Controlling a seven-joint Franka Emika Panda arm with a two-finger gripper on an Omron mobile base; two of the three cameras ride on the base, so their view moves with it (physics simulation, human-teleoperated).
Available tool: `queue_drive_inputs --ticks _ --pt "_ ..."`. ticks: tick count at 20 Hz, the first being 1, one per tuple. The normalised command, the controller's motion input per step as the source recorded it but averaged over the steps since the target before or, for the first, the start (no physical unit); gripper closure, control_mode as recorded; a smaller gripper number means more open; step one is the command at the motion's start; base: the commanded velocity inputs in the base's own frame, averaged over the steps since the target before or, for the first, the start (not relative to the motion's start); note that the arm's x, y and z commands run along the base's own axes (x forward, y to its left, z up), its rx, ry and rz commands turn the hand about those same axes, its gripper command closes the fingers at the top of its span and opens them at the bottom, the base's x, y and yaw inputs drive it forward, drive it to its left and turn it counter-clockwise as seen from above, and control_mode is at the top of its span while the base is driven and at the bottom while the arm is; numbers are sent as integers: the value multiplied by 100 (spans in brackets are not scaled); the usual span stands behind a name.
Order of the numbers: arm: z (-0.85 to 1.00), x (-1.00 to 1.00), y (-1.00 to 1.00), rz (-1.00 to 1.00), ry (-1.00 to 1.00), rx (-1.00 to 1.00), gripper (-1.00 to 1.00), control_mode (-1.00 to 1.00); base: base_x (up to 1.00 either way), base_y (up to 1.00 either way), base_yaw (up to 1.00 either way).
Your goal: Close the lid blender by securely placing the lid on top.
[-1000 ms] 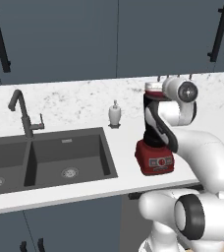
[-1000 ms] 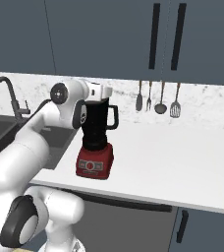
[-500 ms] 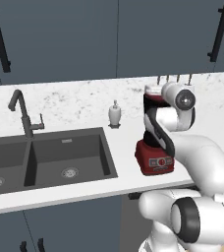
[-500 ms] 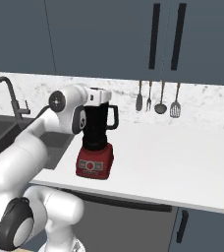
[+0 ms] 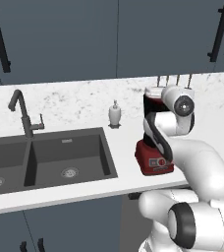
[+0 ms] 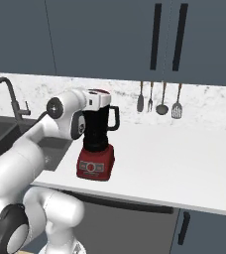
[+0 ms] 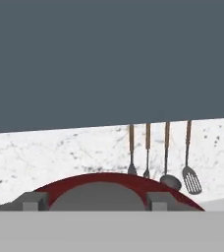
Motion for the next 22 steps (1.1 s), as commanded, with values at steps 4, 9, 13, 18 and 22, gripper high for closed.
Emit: queue_drive_inputs --ticks 4,9,13,18,22 --pt "-22 -47 0 -1 4 -2 -100 -100 0 0 0" --pt "-8 -76 -4 0 10 -1 -100 -100 0 0 0" --pt "-8 -99 -5 0 7 -1 -100 -100 0 0 0" --pt "0 -100 0 0 3 -1 -100 -100 0 0 0" --pt "11 -96 -13 0 -1 0 -100 -100 0 0 0"
